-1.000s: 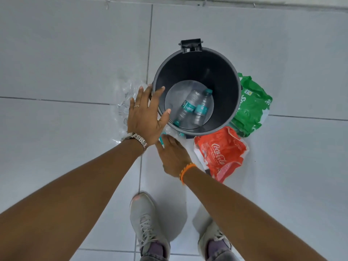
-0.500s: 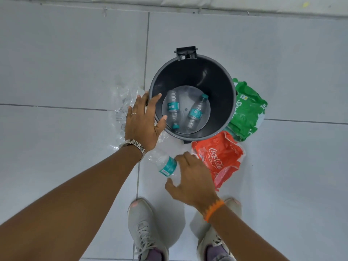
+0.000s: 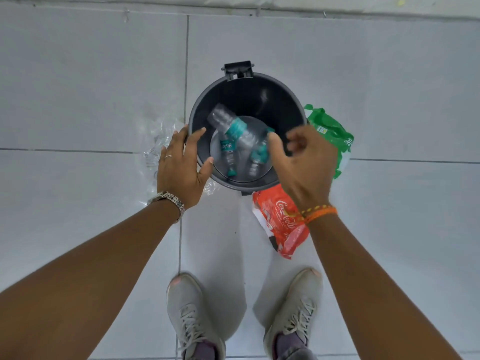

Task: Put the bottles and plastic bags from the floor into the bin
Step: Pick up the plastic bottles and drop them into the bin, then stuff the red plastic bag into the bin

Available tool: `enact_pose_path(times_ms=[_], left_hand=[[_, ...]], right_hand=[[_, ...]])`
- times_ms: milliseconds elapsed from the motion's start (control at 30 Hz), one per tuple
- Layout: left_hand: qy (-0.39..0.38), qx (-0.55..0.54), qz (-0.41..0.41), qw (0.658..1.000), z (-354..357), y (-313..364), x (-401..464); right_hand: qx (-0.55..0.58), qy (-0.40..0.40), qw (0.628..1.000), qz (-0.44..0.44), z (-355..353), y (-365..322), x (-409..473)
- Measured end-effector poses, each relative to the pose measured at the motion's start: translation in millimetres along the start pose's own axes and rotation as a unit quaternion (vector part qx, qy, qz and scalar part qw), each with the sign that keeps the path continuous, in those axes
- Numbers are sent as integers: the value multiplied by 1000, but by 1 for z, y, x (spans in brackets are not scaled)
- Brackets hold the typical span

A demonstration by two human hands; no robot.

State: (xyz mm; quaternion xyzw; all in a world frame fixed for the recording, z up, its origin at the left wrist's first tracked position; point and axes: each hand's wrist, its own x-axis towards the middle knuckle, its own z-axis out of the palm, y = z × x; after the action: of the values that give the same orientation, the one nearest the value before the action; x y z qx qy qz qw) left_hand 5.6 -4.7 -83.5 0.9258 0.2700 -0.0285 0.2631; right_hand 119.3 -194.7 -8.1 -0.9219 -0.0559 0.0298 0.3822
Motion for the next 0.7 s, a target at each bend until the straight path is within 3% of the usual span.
enact_pose_path(times_ms=[67, 133, 200, 233, 400, 567, 700], left_hand=[[3, -2, 1, 1000, 0, -1, 0], [6, -11, -1, 1000, 2, -2, 0], [12, -16, -4, 1000, 5, -3, 0], [16, -18, -6, 1000, 7, -3, 0], [24, -24, -9, 999, 11, -5, 0], [14, -5, -5, 1000, 8, -4, 1], [1, 8, -8, 1000, 5, -2, 1]], right_hand=[[53, 71, 990, 112, 1, 39, -19], [15, 99, 955, 278, 5, 88, -40], [-84, 11, 898, 431, 11, 128, -63], [-94, -40, 878, 467, 17, 148, -73], [12, -132, 885, 446, 39, 184, -92], [28, -38, 911, 409, 7, 169, -103], [59, 47, 933, 351, -86, 130, -134]])
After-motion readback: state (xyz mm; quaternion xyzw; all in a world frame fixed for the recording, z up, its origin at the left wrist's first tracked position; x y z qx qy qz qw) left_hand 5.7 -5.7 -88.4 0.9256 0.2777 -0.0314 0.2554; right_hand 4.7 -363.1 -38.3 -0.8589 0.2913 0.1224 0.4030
